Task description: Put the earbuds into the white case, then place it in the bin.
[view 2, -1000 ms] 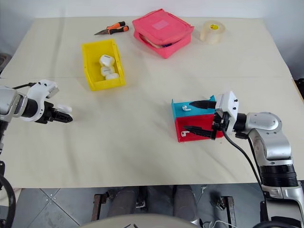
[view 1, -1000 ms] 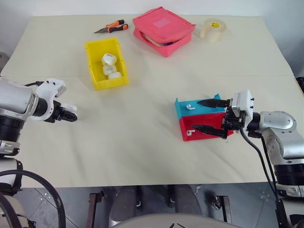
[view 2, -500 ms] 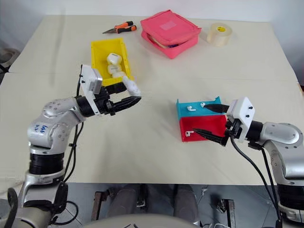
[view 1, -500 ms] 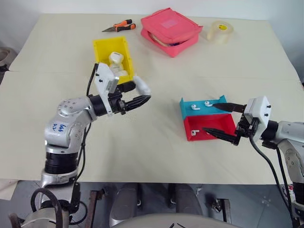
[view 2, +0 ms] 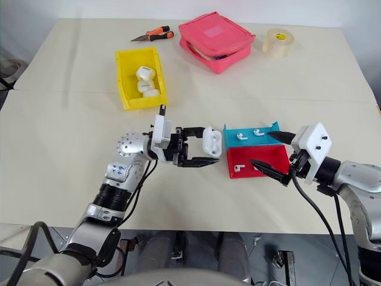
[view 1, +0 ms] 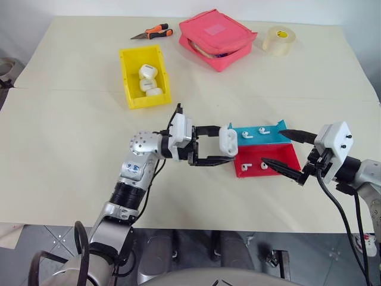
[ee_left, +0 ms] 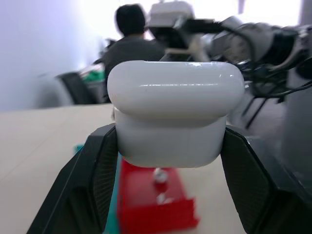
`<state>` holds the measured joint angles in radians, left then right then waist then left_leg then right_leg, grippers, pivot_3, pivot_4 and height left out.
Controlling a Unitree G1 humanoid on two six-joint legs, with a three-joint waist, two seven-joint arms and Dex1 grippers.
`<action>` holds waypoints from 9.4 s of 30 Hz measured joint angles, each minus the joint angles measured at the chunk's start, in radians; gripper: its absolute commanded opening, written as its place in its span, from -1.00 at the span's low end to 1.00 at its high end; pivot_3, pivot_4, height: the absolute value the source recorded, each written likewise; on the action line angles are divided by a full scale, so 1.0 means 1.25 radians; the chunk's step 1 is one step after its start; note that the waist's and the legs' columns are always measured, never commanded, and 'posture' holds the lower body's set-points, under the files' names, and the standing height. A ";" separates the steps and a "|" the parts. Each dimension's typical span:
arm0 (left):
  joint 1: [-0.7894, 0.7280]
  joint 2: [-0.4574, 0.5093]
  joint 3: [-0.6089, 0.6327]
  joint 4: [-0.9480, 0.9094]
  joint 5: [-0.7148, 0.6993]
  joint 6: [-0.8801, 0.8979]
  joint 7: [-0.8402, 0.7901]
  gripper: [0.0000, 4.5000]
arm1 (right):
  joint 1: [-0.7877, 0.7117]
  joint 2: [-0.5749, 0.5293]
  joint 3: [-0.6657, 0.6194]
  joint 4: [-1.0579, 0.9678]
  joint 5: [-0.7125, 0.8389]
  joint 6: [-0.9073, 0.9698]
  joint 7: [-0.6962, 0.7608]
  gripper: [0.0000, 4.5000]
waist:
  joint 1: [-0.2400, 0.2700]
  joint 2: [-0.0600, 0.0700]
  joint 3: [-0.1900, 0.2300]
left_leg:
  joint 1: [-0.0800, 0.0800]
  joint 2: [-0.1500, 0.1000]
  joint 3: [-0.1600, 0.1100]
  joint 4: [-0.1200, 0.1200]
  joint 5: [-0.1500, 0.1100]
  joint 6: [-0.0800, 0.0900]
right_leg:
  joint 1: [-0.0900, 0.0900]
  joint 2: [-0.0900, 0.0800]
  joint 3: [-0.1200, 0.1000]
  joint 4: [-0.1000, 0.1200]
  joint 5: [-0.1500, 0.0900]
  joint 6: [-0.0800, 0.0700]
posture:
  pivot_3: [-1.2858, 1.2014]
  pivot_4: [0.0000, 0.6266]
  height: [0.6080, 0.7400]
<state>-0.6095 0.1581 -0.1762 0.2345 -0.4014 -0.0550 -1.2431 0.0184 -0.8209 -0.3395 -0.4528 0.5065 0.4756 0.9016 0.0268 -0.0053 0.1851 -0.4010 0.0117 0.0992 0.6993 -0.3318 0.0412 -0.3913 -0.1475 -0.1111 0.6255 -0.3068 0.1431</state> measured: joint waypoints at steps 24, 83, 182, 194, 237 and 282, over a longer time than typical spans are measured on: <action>0.150 0.049 -0.063 -0.117 0.074 0.068 0.111 0.24 | 0.057 -0.115 -0.009 -0.085 -0.045 0.064 -0.038 1.00 | 0.000 0.001 -0.001 | 0.000 -0.001 -0.003 0.000 0.000 0.001 | 0.001 -0.001 -0.001 -0.001 0.000 0.000 | 0.03 -0.52 1.00; 0.208 0.047 -0.061 -0.146 0.071 0.038 0.128 0.24 | -0.327 -0.230 0.458 0.139 -0.315 0.058 0.165 -0.18 | -0.002 0.002 -0.001 | -0.001 -0.001 -0.005 0.001 0.001 0.001 | 0.002 -0.001 -0.004 -0.003 0.000 0.000 | 0.03 -0.52 1.00; -0.002 -0.002 0.000 0.074 -0.050 0.078 -0.172 0.24 | -0.063 0.260 0.171 -0.206 0.238 -0.015 -0.151 -0.79 | -0.001 0.002 -0.001 | -0.001 -0.001 -0.005 0.000 0.001 0.001 | 0.003 -0.001 -0.005 -0.003 0.000 0.000 | 0.03 -0.52 1.00; 0.000 -0.002 -0.007 0.071 -0.037 0.079 -0.151 0.24 | -0.031 0.244 0.206 -0.156 0.180 -0.068 -0.108 -0.79 | -0.002 0.002 -0.001 | -0.001 -0.001 -0.005 0.000 0.001 0.001 | 0.003 -0.001 -0.004 -0.003 0.000 0.000 | 0.03 -0.52 1.00; 0.007 -0.005 -0.018 0.068 -0.015 0.048 -0.142 0.24 | 0.002 0.106 0.187 -0.146 0.142 -0.097 -0.083 -0.79 | 0.000 0.002 -0.001 | -0.001 -0.001 -0.005 0.001 0.001 0.001 | 0.003 -0.001 -0.005 -0.003 0.000 0.000 | 0.03 -0.52 1.00; -0.067 0.027 0.106 0.256 0.008 -0.098 -0.057 0.24 | -0.275 -0.164 0.169 0.112 0.055 0.146 -0.057 -0.22 | -0.003 0.002 -0.001 | -0.002 -0.001 -0.004 0.000 0.001 0.001 | 0.001 -0.001 -0.005 -0.003 0.000 0.000 | 0.03 -0.52 1.00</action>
<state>-0.6929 0.1920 -0.0442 0.5542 -0.3911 -0.1775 -1.3146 -0.3259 -1.0258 -0.1286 -0.3129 0.5758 0.6577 0.8298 0.0228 -0.0032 0.1839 -0.4040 0.0103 0.0936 0.6995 -0.3307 0.0430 -0.3895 -0.1490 -0.1170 0.6219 -0.3062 0.1434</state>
